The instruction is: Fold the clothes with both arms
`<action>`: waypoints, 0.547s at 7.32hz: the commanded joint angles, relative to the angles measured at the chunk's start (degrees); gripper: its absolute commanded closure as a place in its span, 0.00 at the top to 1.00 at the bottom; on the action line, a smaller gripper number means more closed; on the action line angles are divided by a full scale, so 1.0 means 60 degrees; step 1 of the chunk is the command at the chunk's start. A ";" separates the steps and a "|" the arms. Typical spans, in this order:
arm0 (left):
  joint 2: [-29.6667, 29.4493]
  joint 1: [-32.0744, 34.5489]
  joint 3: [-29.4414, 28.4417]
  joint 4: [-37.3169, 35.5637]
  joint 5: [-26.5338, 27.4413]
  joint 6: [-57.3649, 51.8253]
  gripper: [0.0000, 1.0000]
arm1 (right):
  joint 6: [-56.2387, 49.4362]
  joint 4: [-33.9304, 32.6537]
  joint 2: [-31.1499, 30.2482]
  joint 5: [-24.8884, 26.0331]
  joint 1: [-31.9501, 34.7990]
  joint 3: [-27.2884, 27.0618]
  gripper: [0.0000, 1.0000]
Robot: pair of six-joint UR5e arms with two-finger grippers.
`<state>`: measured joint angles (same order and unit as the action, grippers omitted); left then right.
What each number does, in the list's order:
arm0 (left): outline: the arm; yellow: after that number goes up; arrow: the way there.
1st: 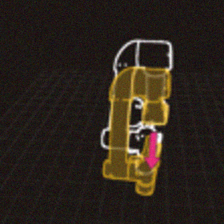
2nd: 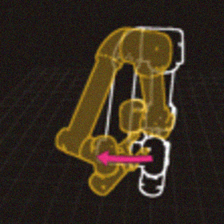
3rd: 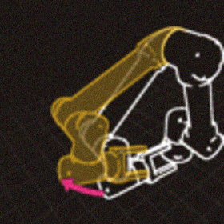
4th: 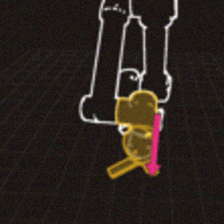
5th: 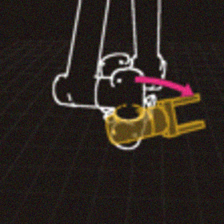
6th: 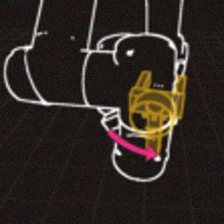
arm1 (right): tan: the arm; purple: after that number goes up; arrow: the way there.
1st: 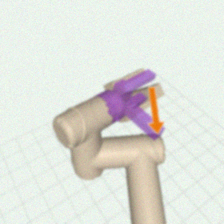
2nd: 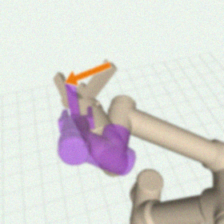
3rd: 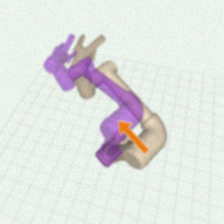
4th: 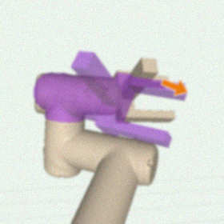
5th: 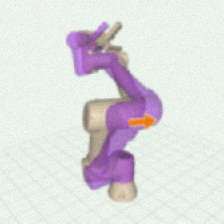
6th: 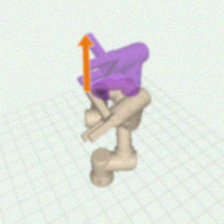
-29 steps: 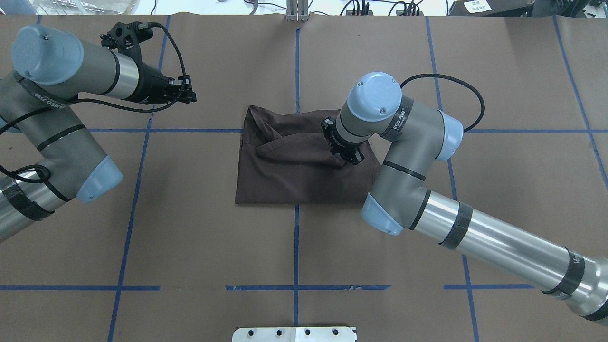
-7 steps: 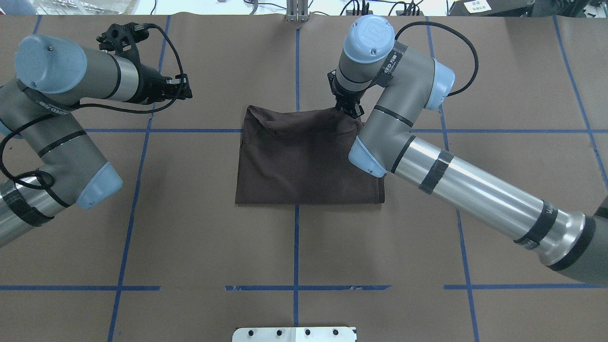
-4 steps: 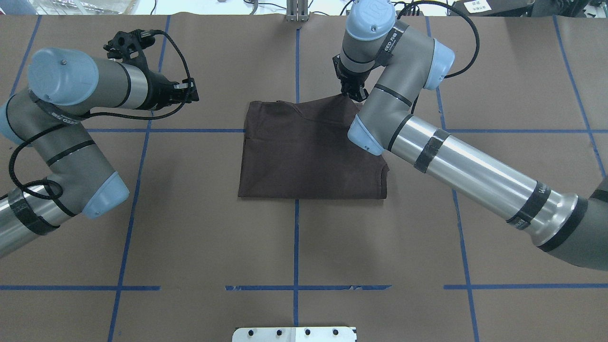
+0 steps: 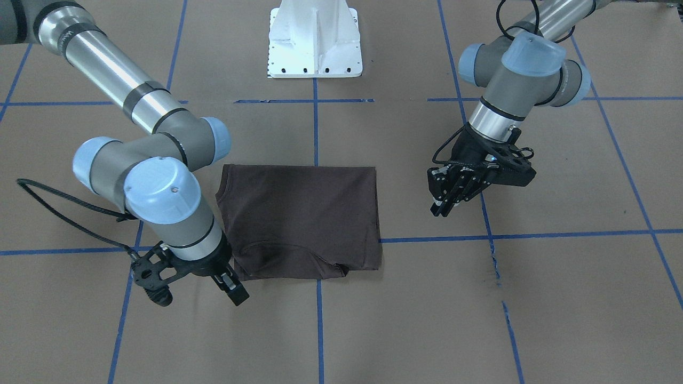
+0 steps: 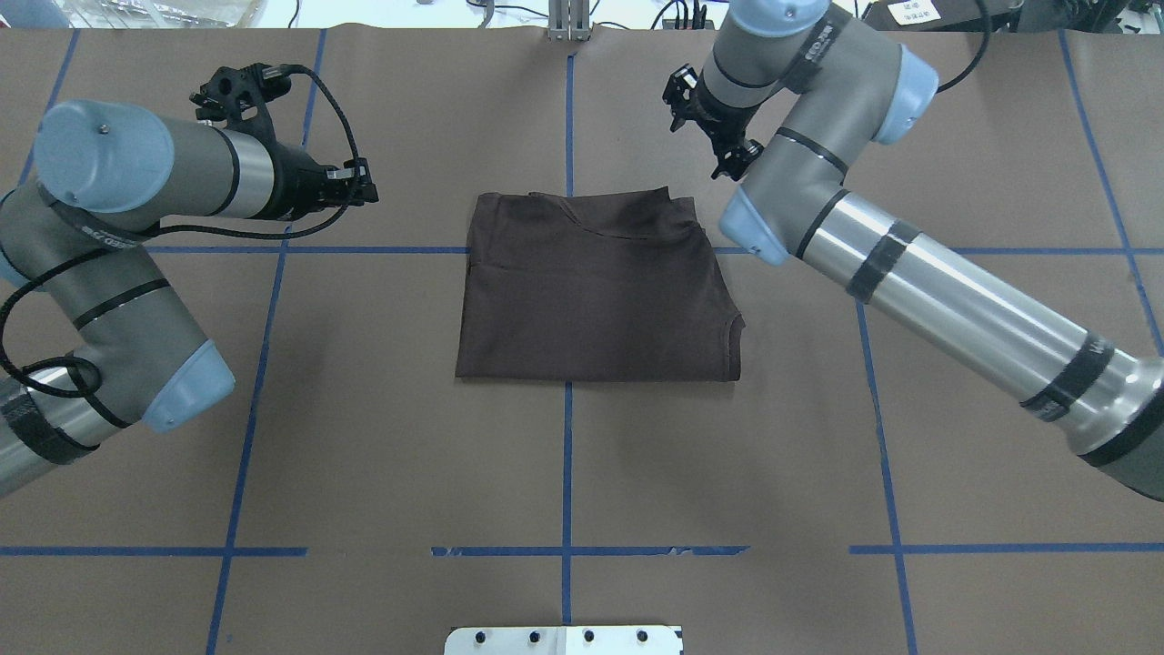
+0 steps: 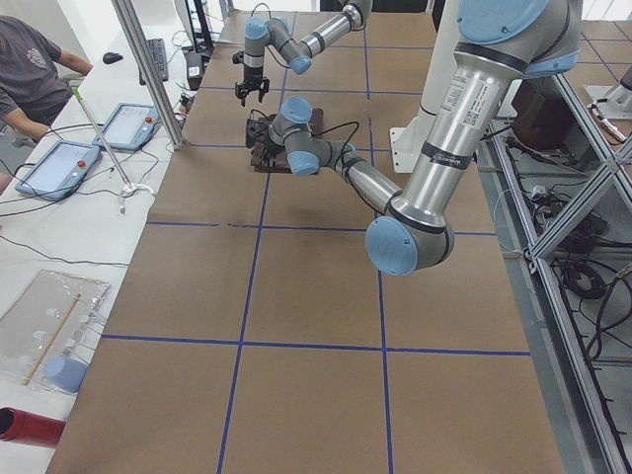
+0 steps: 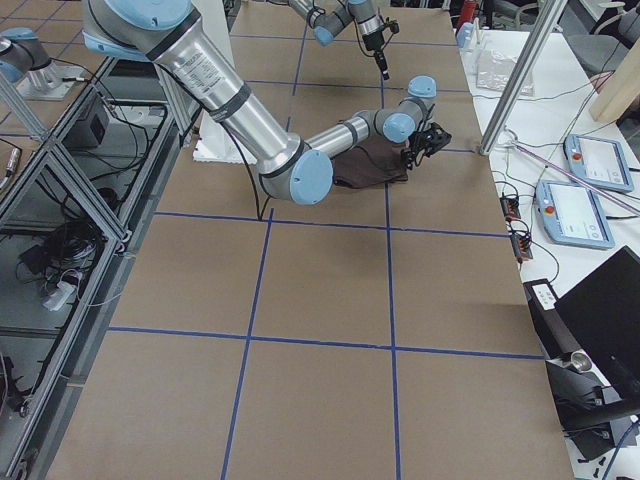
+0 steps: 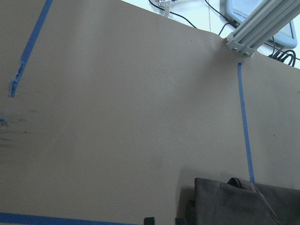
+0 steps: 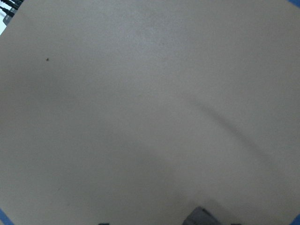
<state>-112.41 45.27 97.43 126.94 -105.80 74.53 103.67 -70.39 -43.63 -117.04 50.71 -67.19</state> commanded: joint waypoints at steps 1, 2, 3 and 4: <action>0.1122 0.0914 0.0534 0.0011 -0.1447 -0.2053 0.27 | -0.2719 -0.0016 -0.2021 -0.1289 0.1253 -0.1642 1.00; 0.1752 0.1763 0.0506 0.0011 -0.2353 -0.3617 0.30 | -0.4704 -0.0030 -0.3060 -0.1642 0.1956 -0.2112 1.00; 0.2367 0.2641 0.0375 -0.0004 -0.3029 -0.5243 0.38 | -0.7117 -0.0088 -0.4013 -0.2066 0.2833 -0.2451 1.00; 0.2692 0.3361 0.0228 -0.0265 -0.3282 -0.6376 0.42 | -0.9679 -0.0132 -0.4791 -0.2636 0.3813 -0.2497 1.00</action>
<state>-99.65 59.55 99.69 126.56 -122.06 46.27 63.91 -70.85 -65.87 -128.98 66.68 -80.72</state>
